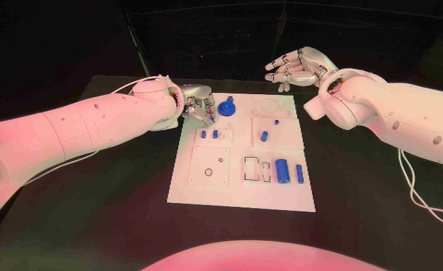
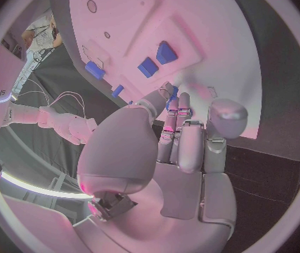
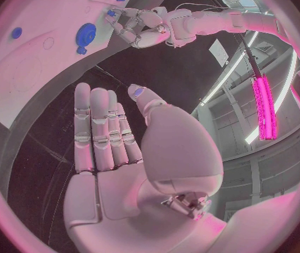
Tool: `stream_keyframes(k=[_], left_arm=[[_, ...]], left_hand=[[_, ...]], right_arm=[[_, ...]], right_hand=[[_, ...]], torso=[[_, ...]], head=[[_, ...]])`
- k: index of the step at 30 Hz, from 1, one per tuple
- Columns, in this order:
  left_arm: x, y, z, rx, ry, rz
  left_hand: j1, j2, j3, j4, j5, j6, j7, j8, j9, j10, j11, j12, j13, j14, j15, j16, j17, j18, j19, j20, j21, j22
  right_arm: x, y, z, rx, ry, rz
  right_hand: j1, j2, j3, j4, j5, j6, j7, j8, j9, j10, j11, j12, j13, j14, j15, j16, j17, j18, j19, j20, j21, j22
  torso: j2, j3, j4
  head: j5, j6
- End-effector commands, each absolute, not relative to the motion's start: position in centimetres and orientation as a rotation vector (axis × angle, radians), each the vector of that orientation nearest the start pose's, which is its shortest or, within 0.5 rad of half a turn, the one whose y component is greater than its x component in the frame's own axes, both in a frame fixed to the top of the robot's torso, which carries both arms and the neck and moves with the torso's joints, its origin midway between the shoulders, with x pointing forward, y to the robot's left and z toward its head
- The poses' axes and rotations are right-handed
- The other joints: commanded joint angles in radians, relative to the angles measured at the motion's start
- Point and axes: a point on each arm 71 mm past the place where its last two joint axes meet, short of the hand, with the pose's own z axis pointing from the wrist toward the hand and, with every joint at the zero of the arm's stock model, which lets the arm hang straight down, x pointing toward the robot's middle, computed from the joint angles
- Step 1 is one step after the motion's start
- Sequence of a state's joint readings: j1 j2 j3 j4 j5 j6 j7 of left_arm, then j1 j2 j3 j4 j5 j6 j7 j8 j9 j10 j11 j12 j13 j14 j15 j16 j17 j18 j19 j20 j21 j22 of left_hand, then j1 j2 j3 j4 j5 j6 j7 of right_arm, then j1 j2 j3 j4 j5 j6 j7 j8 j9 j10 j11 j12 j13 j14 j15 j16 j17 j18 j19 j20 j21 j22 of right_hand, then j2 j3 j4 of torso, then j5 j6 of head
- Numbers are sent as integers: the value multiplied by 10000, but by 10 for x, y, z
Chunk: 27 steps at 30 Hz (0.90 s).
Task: Assemble the parts on the task board
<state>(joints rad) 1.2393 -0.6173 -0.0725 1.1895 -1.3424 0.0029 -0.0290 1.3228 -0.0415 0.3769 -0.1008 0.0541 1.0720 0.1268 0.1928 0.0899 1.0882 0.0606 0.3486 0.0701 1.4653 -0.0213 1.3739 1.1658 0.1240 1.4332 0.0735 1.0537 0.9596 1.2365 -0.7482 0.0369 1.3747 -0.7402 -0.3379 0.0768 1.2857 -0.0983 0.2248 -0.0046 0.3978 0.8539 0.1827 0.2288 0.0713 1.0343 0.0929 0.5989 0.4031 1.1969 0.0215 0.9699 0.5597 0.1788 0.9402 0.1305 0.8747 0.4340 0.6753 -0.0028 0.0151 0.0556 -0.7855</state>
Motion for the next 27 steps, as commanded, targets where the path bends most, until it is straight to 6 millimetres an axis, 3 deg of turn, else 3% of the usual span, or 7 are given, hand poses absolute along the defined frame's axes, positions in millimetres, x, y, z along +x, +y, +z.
stream_keyframes(k=[1, 18, 27], left_arm=[[538, 175, -215, 2166, 19830, -6305], [538, 174, -217, 2247, 19947, -6351], [538, 173, -218, 2240, 20064, -6267]], left_hand=[[3, -76, 41, -1, -37, 61, -16, -62, 5, 48, 12, -68, -12, 303, -21, 6, -4, -67, 61, -1, 39, 11], [-38, -105, 54, 5, -38, 70, -46, -95, -7, 72, 1, -116, -11, 295, -25, -5, -32, -82, 69, 0, 114, 109], [-188, -272, 96, 22, -37, -252, 18, -427, -154, 42, 45, -348, -27, 281, 3, -23, -97, -81, 36, 20, 109, 131]], right_arm=[[530, -199, -146, 4755, 15956, 10968], [530, -199, -147, 4760, 15973, 10955], [530, -199, -147, 4761, 15997, 10954]], right_hand=[[58, 80, -2, 39, 34, -59, -28, 44, 12, -73, 5, 2, -9, -69, 9, 40, -17, 38, 21, 17, -49, -13], [64, 89, 2, 47, 34, -59, -28, 53, 12, -73, 4, 5, -19, -68, 7, 46, -25, 39, 24, 17, -50, -13], [64, 89, 2, 47, 34, -59, -28, 53, 12, -73, 4, 5, -19, -68, 7, 46, -25, 39, 24, 17, -50, -13]], torso=[[0, -1, -2], [-3, 1, -2], [2, 4, -6]], head=[[12, -11], [-16, -25], [-29, -39]])
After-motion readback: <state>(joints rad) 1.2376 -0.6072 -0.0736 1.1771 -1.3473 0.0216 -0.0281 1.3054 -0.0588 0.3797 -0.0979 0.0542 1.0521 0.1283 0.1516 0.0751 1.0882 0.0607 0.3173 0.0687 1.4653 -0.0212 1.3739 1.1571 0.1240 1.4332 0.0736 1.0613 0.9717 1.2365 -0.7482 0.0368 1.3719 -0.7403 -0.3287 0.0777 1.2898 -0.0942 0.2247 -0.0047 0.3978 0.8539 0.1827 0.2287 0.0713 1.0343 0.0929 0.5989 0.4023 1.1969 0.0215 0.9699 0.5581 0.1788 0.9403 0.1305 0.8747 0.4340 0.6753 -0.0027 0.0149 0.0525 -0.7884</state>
